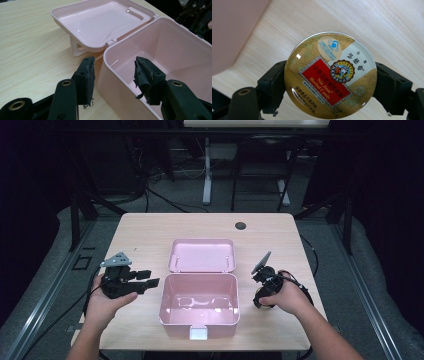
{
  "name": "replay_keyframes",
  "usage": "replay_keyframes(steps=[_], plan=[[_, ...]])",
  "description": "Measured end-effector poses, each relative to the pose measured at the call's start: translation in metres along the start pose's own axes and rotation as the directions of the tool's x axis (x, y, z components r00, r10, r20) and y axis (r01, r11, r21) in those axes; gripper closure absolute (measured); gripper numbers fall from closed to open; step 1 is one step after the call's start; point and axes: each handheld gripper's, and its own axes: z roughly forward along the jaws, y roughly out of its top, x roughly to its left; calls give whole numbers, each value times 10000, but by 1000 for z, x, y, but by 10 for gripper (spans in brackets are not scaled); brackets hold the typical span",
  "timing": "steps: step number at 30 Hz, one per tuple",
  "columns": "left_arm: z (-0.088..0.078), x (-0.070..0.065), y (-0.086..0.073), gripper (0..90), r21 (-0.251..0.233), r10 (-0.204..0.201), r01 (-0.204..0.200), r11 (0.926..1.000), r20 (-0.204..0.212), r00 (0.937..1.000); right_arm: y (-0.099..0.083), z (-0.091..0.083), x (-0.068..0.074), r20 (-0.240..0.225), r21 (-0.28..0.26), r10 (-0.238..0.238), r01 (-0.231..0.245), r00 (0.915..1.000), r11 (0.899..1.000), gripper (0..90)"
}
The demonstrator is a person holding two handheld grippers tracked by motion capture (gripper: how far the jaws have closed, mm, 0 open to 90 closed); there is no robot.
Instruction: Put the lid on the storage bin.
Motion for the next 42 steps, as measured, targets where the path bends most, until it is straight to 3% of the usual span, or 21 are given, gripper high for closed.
replay_keyframes(steps=[11, 25, 34, 38, 39, 40, 42], plan=[[5, -2, -1, 515, 180, 54, -56, 9998, 71, 10000, 7, -24, 16, -1, -68, -578, 578, 9983, 9983, 197], [6, -3, -2, 519, 266, 59, -61, 9996, 71, 10000, 17, -59, 26, 144, -183, -859, 862, 9962, 9961, 197], [7, -3, -3, 522, 408, 53, -53, 9992, -14, 10000, 20, -72, 36, 150, -253, -1226, 1230, 9923, 9921, 197], [9, -2, -3, 524, 437, 57, -57, 9990, 5, 10000, 22, -76, 41, 147, -241, -1624, 1627, 9866, 9864, 197], [9, -2, -3, 524, 434, 85, -85, 9990, 12, 10000, 22, -78, 45, 175, -264, -2073, 2077, 9781, 9778, 197], [9, -3, -4, 524, 412, 51, -52, 9991, 11, 10000, 22, -78, 45, 175, -264, -2073, 2077, 9781, 9778, 197], [9, -3, -4, 524, 389, 21, -22, 9992, 32, 10000, 22, -81, 51, 203, -233, -2470, 2474, 9688, 9686, 197]])
